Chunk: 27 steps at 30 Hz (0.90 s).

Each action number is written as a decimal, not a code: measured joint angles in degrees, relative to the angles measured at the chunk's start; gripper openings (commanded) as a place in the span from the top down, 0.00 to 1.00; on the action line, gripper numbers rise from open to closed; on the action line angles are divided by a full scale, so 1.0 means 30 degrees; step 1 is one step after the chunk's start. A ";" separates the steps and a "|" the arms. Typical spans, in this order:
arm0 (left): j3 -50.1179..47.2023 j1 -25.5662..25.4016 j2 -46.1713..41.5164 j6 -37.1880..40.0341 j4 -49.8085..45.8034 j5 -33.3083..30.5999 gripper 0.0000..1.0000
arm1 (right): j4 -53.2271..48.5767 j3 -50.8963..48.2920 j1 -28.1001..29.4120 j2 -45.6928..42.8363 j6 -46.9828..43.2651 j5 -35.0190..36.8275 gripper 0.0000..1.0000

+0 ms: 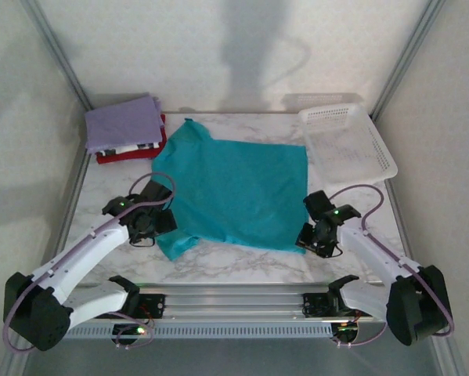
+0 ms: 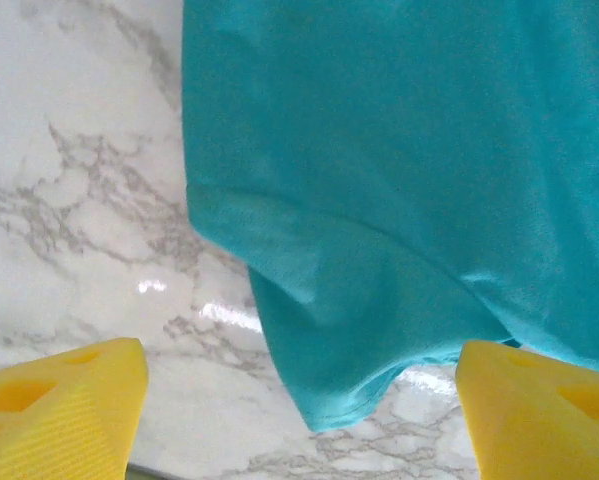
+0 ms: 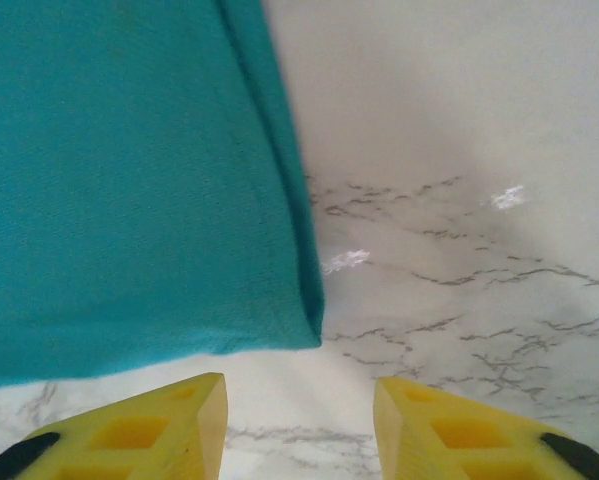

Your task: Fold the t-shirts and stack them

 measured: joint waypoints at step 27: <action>-0.5544 -0.2331 -0.0678 -0.3475 0.2732 0.2514 0.49 | 0.2339 -0.0823 0.0000 0.2878 0.0816 0.0058 0.89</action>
